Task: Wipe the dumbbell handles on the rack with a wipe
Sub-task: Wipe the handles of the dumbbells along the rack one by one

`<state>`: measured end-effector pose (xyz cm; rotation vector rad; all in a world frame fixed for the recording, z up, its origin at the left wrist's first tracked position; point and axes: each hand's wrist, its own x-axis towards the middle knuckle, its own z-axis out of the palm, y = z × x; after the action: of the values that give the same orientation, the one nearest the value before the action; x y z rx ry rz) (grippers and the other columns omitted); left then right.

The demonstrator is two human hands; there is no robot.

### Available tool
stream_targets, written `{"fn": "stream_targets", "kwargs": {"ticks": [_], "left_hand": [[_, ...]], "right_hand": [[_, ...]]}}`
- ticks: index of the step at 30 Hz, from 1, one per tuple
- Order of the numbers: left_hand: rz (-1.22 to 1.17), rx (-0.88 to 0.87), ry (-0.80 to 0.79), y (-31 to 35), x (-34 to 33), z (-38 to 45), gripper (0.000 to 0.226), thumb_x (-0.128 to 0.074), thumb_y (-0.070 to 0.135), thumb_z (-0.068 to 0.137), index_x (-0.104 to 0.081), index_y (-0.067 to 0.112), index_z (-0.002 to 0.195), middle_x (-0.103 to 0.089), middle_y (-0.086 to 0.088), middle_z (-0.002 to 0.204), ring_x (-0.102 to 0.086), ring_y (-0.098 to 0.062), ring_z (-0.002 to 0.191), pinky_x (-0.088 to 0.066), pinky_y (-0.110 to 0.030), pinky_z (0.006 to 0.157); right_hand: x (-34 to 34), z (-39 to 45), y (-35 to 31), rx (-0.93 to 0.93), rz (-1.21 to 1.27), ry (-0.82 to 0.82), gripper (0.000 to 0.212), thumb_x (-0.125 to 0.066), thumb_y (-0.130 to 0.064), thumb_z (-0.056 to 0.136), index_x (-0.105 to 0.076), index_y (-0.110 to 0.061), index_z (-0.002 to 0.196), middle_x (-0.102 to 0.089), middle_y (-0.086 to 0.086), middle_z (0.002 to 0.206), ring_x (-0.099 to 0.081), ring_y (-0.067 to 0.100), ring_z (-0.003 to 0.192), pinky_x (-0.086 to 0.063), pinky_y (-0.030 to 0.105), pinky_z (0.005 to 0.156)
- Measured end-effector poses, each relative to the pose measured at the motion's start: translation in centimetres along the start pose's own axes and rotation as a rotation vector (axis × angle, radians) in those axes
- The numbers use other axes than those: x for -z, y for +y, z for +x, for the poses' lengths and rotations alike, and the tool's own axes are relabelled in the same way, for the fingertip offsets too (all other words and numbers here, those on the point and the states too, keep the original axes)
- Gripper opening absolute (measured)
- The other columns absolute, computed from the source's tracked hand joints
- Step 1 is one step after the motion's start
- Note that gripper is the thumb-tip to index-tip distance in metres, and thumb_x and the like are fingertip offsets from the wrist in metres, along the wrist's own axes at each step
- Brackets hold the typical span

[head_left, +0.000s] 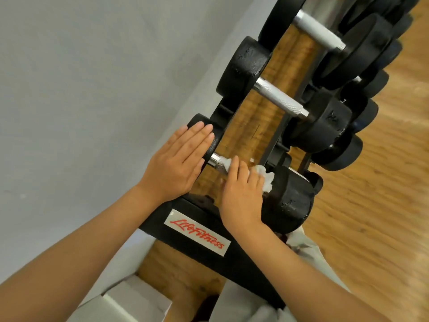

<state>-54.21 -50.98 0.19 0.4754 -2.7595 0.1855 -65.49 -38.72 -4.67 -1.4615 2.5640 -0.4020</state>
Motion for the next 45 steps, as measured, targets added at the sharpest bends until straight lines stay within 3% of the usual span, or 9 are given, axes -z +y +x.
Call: {"fn": "stream_targets", "kwargs": {"ticks": [5, 8, 12, 19, 26, 32, 36, 39, 45], "left_hand": [[-0.020, -0.016, 0.011, -0.1, -0.1, 0.0, 0.044, -0.031, 0.018, 0.107, -0.042, -0.004, 0.144, -0.041, -0.021, 0.150, -0.035, -0.033, 0.143, -0.022, -0.043, 0.122], [-0.038, -0.013, 0.018, -0.2, -0.1, -0.1, 0.044, -0.031, 0.019, 0.107, -0.042, -0.004, 0.144, -0.041, -0.021, 0.150, -0.035, -0.033, 0.143, -0.021, -0.043, 0.122], [-0.041, -0.018, 0.032, -0.1, -0.5, -0.1, 0.044, -0.030, 0.018, 0.107, -0.041, -0.004, 0.143, -0.041, -0.021, 0.150, -0.034, -0.034, 0.143, -0.019, -0.043, 0.123], [-0.051, -0.015, 0.042, -0.2, -0.7, 0.0, 0.044, -0.031, 0.017, 0.106, -0.040, -0.004, 0.143, -0.043, -0.022, 0.148, -0.035, -0.035, 0.142, -0.019, -0.044, 0.122], [-0.055, -0.003, 0.029, -0.1, -0.6, -0.1, 0.043, -0.031, 0.016, 0.106, -0.040, -0.003, 0.144, -0.043, -0.022, 0.148, -0.034, -0.034, 0.142, -0.017, -0.044, 0.123], [-0.052, 0.008, 0.020, 0.0, -0.6, 0.0, 0.043, -0.030, 0.016, 0.106, -0.039, -0.003, 0.143, -0.043, -0.022, 0.147, -0.035, -0.034, 0.142, -0.017, -0.043, 0.123], [-0.068, 0.013, 0.019, 0.1, -0.4, 0.0, 0.043, -0.031, 0.016, 0.106, -0.040, -0.003, 0.143, -0.044, -0.022, 0.147, -0.035, -0.035, 0.141, -0.017, -0.044, 0.123], [-0.066, 0.010, 0.027, 0.2, -0.5, 0.1, 0.042, -0.031, 0.016, 0.105, -0.039, -0.002, 0.143, -0.044, -0.022, 0.147, -0.035, -0.035, 0.141, -0.016, -0.043, 0.123], [-0.058, 0.012, 0.033, 0.1, -0.6, 0.1, 0.043, -0.030, 0.016, 0.105, -0.040, -0.003, 0.143, -0.044, -0.021, 0.147, -0.036, -0.034, 0.141, -0.016, -0.043, 0.123]], "right_hand": [[0.8, 0.4, -0.5, 0.181, 0.160, 0.003, 0.066, -0.057, -0.029, 0.091, -0.036, -0.003, 0.148, -0.050, 0.014, 0.138, -0.047, 0.030, 0.123, -0.037, 0.044, 0.110], [1.2, -1.6, 1.7, 0.067, 0.053, -0.031, 0.063, -0.045, -0.038, 0.096, -0.031, -0.009, 0.151, -0.047, 0.014, 0.138, -0.044, 0.034, 0.126, -0.035, 0.051, 0.110], [0.9, -1.1, 1.0, -0.024, 0.123, 0.014, 0.058, -0.029, -0.037, 0.098, -0.045, -0.004, 0.143, -0.056, 0.015, 0.130, -0.051, 0.040, 0.119, -0.041, 0.053, 0.103], [0.9, 1.1, 0.0, 0.167, 0.338, 0.054, 0.047, -0.043, -0.019, 0.099, -0.045, 0.001, 0.142, -0.058, 0.014, 0.130, -0.053, 0.028, 0.115, -0.041, 0.039, 0.103], [0.5, -1.4, 0.4, -0.029, 0.128, -0.044, 0.062, -0.028, -0.034, 0.098, -0.033, 0.003, 0.147, -0.046, 0.018, 0.142, -0.040, 0.039, 0.133, -0.030, 0.052, 0.114], [1.0, 0.7, -0.8, 0.151, 0.305, -0.012, 0.051, -0.034, -0.023, 0.100, -0.040, 0.000, 0.145, -0.051, 0.014, 0.139, -0.049, 0.032, 0.121, -0.035, 0.047, 0.108], [1.6, -1.2, 1.9, -0.048, 0.079, -0.138, 0.065, -0.026, -0.038, 0.097, -0.035, 0.003, 0.146, -0.051, 0.020, 0.135, -0.047, 0.039, 0.124, -0.035, 0.054, 0.109], [1.9, -0.9, 1.6, -0.117, 0.104, -0.173, 0.071, -0.020, -0.042, 0.095, -0.042, 0.008, 0.140, -0.056, 0.024, 0.126, -0.052, 0.043, 0.119, -0.041, 0.055, 0.104], [2.0, 0.0, 0.2, 0.052, 0.237, -0.098, 0.062, -0.029, -0.028, 0.090, -0.043, 0.004, 0.142, -0.051, 0.019, 0.138, -0.045, 0.042, 0.127, -0.034, 0.054, 0.110]]}}
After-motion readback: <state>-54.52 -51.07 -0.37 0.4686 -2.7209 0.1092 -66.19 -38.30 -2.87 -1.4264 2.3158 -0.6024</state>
